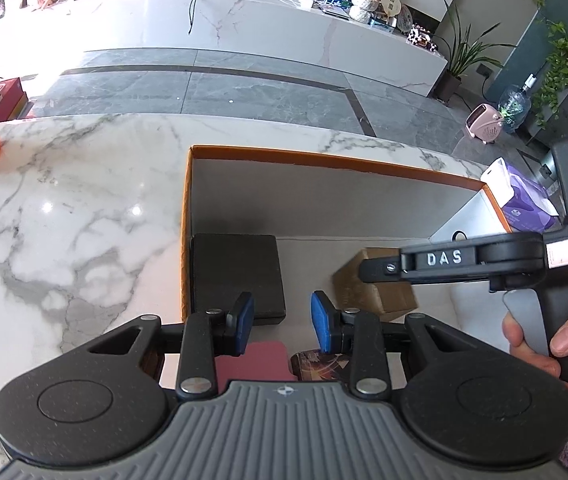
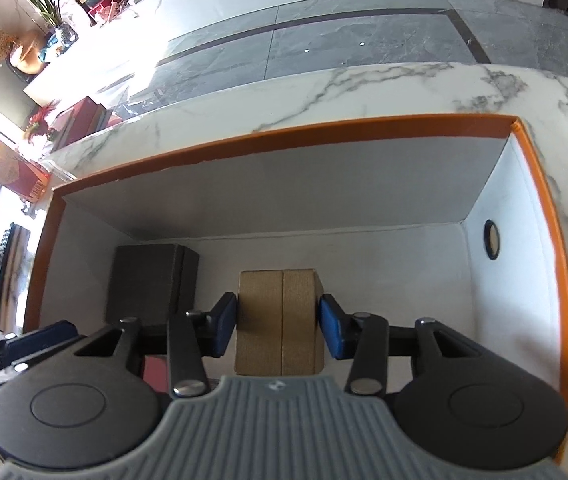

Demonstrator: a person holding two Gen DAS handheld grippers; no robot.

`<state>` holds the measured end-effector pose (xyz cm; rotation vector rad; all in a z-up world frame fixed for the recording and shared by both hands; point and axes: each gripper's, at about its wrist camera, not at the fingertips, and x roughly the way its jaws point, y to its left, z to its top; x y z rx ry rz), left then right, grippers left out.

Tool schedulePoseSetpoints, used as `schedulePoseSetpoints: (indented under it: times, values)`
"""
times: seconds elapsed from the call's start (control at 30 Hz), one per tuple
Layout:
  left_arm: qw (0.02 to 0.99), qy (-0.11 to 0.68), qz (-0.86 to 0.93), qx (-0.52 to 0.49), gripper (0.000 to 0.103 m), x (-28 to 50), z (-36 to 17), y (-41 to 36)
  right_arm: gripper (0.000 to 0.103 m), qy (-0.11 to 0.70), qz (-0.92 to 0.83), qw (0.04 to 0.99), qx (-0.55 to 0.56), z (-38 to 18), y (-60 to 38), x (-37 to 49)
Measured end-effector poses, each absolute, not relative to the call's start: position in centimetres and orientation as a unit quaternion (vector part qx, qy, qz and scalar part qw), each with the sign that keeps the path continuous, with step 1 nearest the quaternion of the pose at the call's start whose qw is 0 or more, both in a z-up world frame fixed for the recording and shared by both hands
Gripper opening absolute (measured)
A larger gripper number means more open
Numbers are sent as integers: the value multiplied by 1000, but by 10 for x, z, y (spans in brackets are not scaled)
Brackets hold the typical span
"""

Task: Organize objects
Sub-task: 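Lower the brown cardboard box into the orange box with the right tool, then open the right tool and release the brown box onto the box floor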

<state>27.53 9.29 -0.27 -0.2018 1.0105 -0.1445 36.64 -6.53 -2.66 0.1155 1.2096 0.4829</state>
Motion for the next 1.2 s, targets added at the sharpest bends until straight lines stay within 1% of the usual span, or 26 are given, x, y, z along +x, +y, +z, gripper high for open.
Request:
schedulePoseSetpoints:
  times: [0.03, 0.13, 0.2, 0.27, 0.5, 0.6, 0.7, 0.87, 0.93, 1.07, 1.2]
  values:
    - [867, 484, -72, -95, 37, 275, -3, 92, 47, 566, 233, 787, 74, -27, -65, 367]
    - [864, 488, -82, -96, 31, 276, -7, 89, 47, 577, 259, 765, 121, -30, -61, 369]
    - [861, 492, -86, -97, 23, 276, -10, 86, 47, 586, 264, 755, 130, -36, -57, 369]
    - [859, 495, -90, -96, 20, 276, -13, 84, 47, 587, 268, 752, 133, -39, -58, 369]
    - [856, 499, -101, -92, 19, 279, -17, 74, 48, 576, 234, 779, 80, -29, -70, 368]
    - [855, 500, -105, -89, 19, 280, -17, 70, 52, 578, 200, 790, 45, -32, -74, 369]
    - [853, 502, -110, -90, 19, 281, -19, 66, 50, 577, 204, 788, 63, -35, -84, 371]
    - [845, 510, -125, -100, 19, 282, -25, 63, 50, 600, 248, 747, 148, -42, -90, 376]
    - [844, 513, -124, -96, 19, 281, -27, 62, 50, 604, 258, 735, 165, -45, -87, 377]
    - [844, 515, -118, -95, 19, 281, -29, 65, 52, 594, 266, 748, 134, -39, -72, 370]
    - [845, 512, -116, -99, 11, 283, -31, 64, 51, 577, 271, 761, 123, -25, -75, 363]
